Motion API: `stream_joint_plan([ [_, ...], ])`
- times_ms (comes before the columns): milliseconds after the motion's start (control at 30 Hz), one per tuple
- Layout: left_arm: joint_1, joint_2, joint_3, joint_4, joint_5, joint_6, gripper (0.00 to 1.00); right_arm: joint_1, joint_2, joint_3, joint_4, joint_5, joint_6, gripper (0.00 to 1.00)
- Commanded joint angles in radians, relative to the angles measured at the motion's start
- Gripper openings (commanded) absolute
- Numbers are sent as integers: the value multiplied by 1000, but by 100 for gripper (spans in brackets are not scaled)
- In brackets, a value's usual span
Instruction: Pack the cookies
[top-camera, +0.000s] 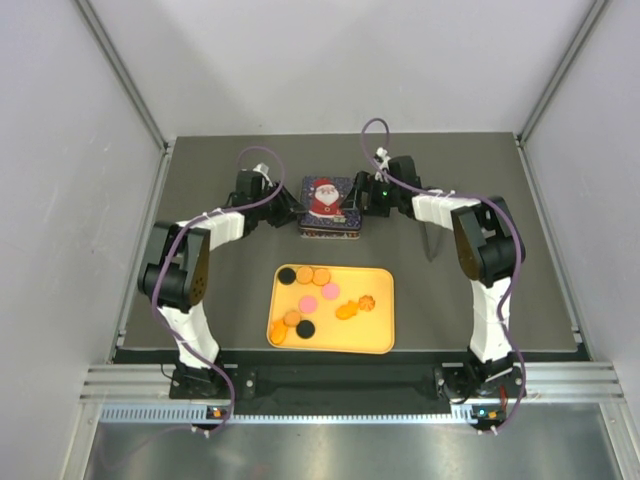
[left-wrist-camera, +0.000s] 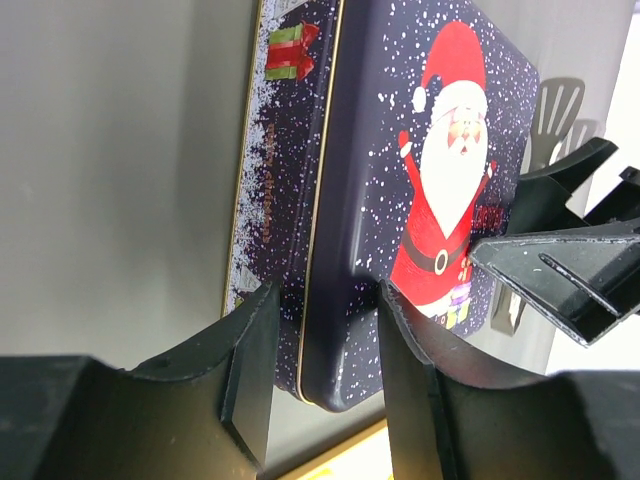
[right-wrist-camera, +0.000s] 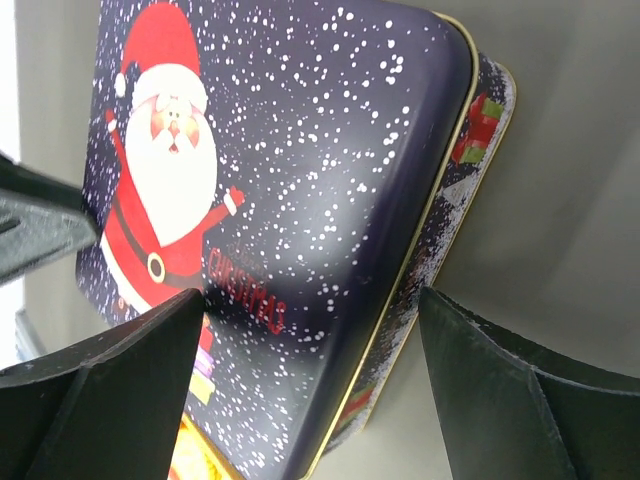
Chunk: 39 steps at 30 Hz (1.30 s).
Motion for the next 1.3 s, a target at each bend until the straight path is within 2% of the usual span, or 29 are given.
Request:
stream_joint_plan([
  [0, -118, 85, -44, -73, 22, -34, 0, 102, 34, 40, -58, 0, -47, 84],
  [167, -135, 102, -31, -84, 8, -33, 0, 112, 17, 37, -125, 69, -73, 85],
  [400, -134, 96, -28, -141, -15, 1, 0, 44, -60, -19, -125, 106, -61, 85],
  [567, -134, 94, -8, -157, 1, 27, 0, 1, -106, -39, -90, 34, -35, 85],
  [733, -134, 67, 16, -185, -15, 47, 32, -5, -116, -47, -110, 6, -50, 87],
  [833, -134, 61, 30, -201, -16, 58, 46, -22, -141, -79, -107, 2, -49, 90],
  [1000, -134, 67, 50, -204, -12, 64, 56, -79, -198, -168, -18, -44, -18, 98],
  [1133, -134, 71, 64, -204, -5, 59, 61, -96, -230, -202, 7, -64, -9, 100],
  [1233, -134, 70, 71, -201, -1, 58, 64, -106, -254, -234, 25, -41, 0, 100],
  [1267, -134, 70, 76, -202, 1, 59, 65, -108, -262, -239, 11, 13, -16, 100],
])
